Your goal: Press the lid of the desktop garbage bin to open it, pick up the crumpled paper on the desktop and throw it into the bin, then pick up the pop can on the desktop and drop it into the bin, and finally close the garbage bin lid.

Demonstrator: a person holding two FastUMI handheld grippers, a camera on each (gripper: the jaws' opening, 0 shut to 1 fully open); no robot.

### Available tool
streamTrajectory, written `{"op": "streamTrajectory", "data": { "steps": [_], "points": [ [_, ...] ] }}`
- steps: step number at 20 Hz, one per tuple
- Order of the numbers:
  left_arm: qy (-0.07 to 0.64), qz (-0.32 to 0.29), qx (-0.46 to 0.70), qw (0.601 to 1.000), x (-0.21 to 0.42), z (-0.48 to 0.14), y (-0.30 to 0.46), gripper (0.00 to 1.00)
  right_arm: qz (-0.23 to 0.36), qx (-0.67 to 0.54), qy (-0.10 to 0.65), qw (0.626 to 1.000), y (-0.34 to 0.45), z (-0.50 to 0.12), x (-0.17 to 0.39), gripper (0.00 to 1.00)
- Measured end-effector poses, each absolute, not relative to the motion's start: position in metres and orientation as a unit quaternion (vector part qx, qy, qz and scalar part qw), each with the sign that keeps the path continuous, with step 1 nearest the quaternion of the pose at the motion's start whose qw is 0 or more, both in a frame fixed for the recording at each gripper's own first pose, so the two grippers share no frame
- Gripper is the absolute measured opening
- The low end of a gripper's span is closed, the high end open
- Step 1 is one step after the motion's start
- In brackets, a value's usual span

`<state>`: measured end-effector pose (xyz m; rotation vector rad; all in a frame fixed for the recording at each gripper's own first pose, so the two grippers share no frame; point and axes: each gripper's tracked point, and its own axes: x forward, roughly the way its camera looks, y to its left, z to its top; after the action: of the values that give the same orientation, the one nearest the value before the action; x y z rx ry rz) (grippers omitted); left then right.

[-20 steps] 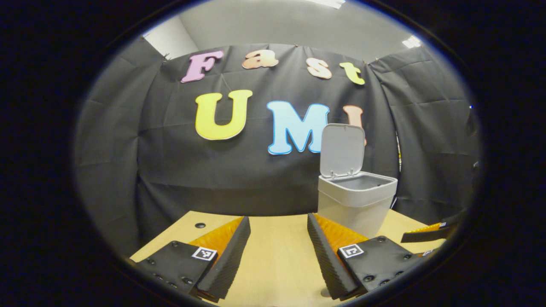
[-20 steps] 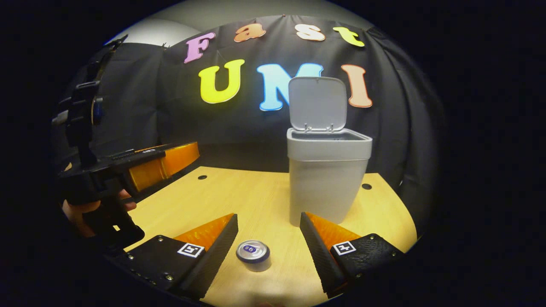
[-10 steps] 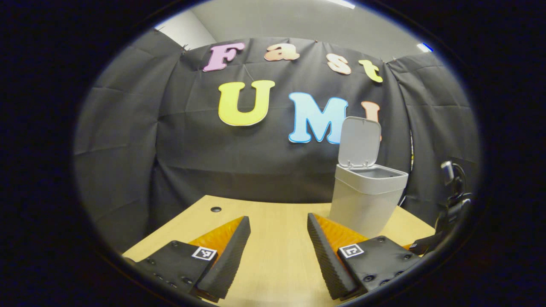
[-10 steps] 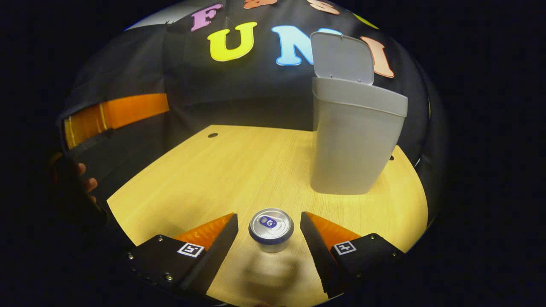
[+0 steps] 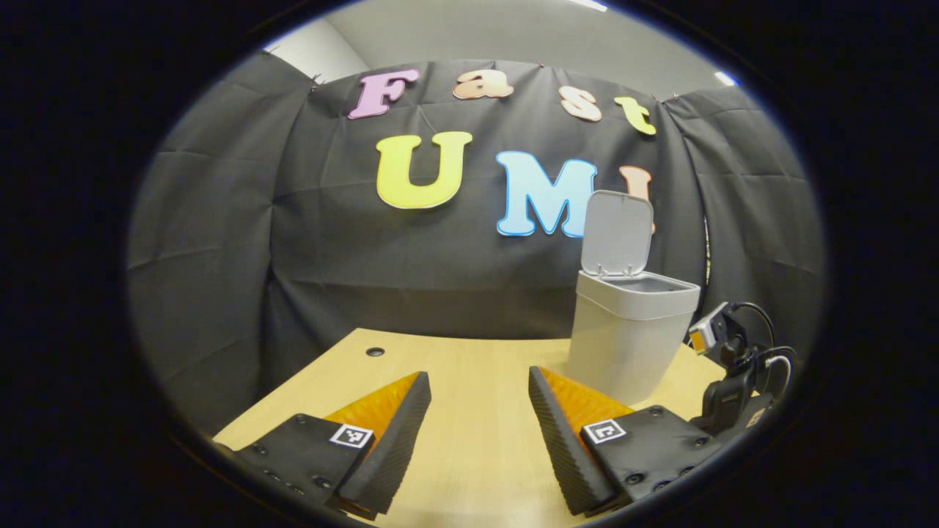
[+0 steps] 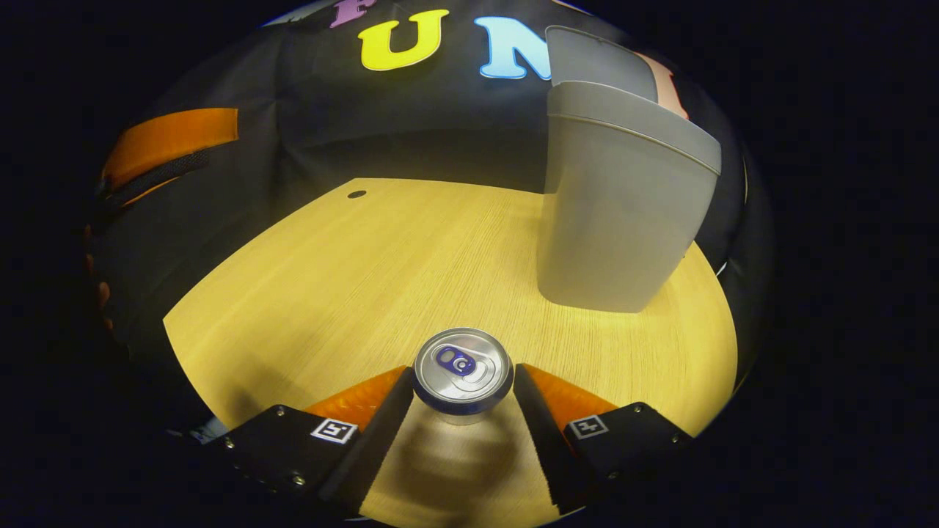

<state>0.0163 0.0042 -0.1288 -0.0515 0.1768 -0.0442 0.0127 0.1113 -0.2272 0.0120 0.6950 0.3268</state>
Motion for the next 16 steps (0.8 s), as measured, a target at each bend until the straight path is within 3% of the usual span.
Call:
{"op": "streamTrajectory", "data": {
  "steps": [1, 4, 5, 10, 16],
  "points": [
    [0.091, -0.023, -0.028, 0.995, 0.016, -0.132, 0.005, 0.97, 0.162, 0.006, 0.34, 0.926, 0.112, -0.228, 0.012, 0.86],
    [0.099, -0.021, -0.029, 0.994, 0.017, -0.137, 0.008, 0.85, 0.17, 0.006, 0.339, 0.925, 0.113, -0.227, 0.01, 0.85],
    [0.099, -0.021, -0.031, 0.994, 0.018, -0.137, 0.008, 0.89, 0.172, 0.005, 0.336, 0.926, 0.114, -0.225, 0.01, 0.85],
    [0.103, -0.026, -0.03, 0.994, 0.017, -0.14, 0.005, 0.89, 0.171, 0.009, 0.308, 0.936, 0.107, -0.203, 0.008, 0.85],
    [0.104, -0.035, -0.03, 0.994, 0.019, -0.142, -0.002, 0.89, 0.158, 0.028, 0.217, 0.963, 0.079, -0.128, 0.035, 0.85]
  ]
}}
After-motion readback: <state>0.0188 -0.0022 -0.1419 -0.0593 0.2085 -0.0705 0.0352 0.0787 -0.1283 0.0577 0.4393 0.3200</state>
